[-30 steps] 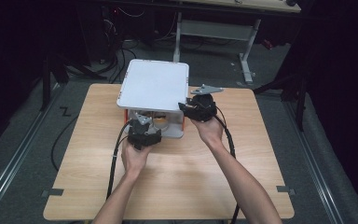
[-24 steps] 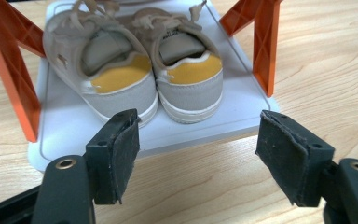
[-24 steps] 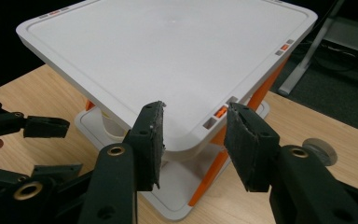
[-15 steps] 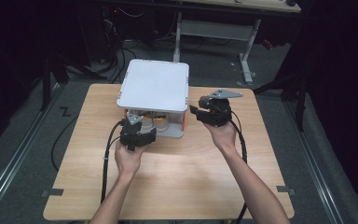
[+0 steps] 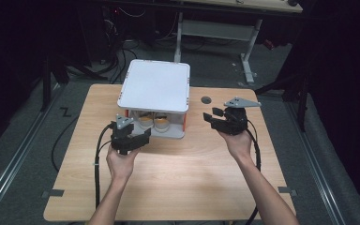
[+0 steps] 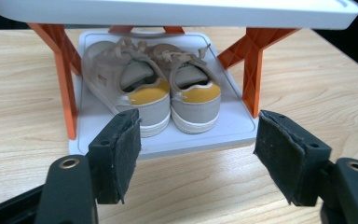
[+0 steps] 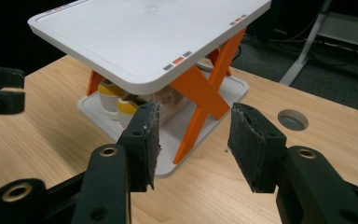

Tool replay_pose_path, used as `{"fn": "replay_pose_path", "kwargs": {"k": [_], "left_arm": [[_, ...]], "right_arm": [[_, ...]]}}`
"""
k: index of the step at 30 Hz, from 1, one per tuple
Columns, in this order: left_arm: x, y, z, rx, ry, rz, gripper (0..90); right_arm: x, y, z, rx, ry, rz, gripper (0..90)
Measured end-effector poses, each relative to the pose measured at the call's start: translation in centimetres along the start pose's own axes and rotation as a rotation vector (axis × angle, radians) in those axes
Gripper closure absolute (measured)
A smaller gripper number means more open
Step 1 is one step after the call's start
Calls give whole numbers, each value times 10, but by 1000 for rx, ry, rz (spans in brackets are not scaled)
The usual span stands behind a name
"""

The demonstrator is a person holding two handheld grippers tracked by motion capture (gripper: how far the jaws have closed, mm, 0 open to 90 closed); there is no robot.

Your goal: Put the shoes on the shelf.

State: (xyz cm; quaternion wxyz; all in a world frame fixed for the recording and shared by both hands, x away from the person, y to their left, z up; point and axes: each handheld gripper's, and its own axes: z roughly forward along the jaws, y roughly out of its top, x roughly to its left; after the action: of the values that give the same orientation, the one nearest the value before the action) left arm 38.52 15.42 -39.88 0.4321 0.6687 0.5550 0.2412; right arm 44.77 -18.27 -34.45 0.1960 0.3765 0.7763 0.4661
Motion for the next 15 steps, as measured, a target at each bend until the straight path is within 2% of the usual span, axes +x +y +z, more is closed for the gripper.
{"fn": "replay_pose_path", "kwargs": {"k": [6,9,15], "left_arm": [[2,-3,-10,-8,-1,12,281],[5,-7,-17,-25,2,10,256],[13,-18,-29,-25,5,4,241]], "right_arm": [[-5,-11,-14,-32,13,34,527],[-4,-16,-17,-44,19,30,527],[-8,-32,-25,-46,18,51,527]]}}
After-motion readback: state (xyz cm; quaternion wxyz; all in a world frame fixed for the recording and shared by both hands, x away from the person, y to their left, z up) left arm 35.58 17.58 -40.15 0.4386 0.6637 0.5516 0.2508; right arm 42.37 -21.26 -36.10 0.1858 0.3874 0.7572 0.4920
